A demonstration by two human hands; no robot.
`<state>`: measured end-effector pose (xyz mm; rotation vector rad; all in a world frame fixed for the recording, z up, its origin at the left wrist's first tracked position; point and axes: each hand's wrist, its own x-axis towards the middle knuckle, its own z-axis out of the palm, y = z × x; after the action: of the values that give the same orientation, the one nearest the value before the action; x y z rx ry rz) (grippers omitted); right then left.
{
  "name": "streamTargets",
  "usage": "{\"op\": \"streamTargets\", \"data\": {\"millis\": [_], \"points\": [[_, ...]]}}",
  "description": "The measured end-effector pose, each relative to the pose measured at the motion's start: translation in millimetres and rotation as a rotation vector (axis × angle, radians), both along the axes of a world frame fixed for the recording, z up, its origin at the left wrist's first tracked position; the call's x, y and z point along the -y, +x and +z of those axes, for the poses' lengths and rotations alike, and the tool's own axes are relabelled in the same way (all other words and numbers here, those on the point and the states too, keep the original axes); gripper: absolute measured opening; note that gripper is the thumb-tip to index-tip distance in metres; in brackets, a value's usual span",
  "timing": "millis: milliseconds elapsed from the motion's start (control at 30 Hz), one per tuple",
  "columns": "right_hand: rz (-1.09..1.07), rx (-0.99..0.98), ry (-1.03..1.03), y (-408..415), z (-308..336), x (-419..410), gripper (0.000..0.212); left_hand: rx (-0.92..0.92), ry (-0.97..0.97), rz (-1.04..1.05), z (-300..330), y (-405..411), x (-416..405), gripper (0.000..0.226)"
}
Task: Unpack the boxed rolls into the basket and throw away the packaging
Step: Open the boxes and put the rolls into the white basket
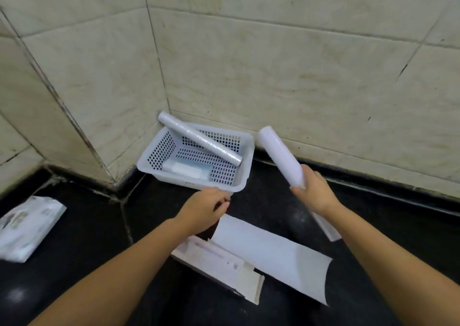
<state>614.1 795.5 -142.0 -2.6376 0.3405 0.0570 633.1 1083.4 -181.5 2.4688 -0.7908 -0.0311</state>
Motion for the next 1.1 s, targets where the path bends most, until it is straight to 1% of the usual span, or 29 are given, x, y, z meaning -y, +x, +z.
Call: {"op": "streamTargets", "data": {"millis": [33, 67, 100, 200, 233, 267, 367, 500, 600, 733, 867, 1000, 1100], "points": [[0.043, 0.051, 0.004, 13.8, 9.7, -11.1, 0.056, 0.108, -0.025, 0.061, 2.5, 11.3, -8.2, 0.022], [0.090, 0.100, 0.014, 27.8, 19.2, -23.9, 0.056, 0.172, -0.015, 0.116, 4.4, 23.4, -16.9, 0.025], [0.141, 0.142, 0.032, 41.8, 27.9, -37.9, 0.057, 0.187, 0.041, 0.159, 4.5, 35.2, -25.9, 0.029], [0.287, 0.219, 0.079, 83.2, 45.6, -87.1, 0.060, 0.060, 0.347, 0.192, -6.7, 62.0, -48.8, 0.041], [0.327, 0.236, 0.078, 97.1, 47.2, -104.8, 0.061, 0.022, 0.406, 0.183, -12.8, 66.7, -54.1, 0.044], [0.364, 0.251, 0.072, 111.1, 46.6, -122.3, 0.062, 0.010, 0.417, 0.177, -18.8, 69.6, -57.6, 0.045], [0.437, 0.245, 0.045, 148.1, 32.5, -169.3, 0.067, 0.078, 0.365, 0.171, -30.7, 72.0, -60.2, 0.045], [0.446, 0.134, -0.018, 179.9, -11.0, -207.0, 0.067, 0.239, 0.277, 0.192, -39.6, 70.6, -61.7, 0.040], [0.399, 0.110, -0.059, 184.8, -45.9, -214.0, 0.064, 0.253, 0.240, 0.190, -44.0, 68.1, -62.2, 0.046], [0.363, 0.166, -0.072, 185.0, -71.0, -213.9, 0.063, 0.264, 0.248, 0.192, -45.8, 71.2, -61.2, 0.046], [0.395, 0.137, -0.064, 184.1, -67.1, -211.4, 0.066, 0.269, 0.274, 0.193, -45.1, 70.7, -60.7, 0.047], [0.377, 0.141, -0.053, 173.4, -44.6, -198.5, 0.067, 0.214, 0.291, 0.188, -43.7, 71.3, -60.6, 0.051], [0.360, 0.155, -0.079, 151.3, -23.6, -174.5, 0.066, 0.142, 0.321, 0.174, -40.3, 73.3, -61.4, 0.045]]}}
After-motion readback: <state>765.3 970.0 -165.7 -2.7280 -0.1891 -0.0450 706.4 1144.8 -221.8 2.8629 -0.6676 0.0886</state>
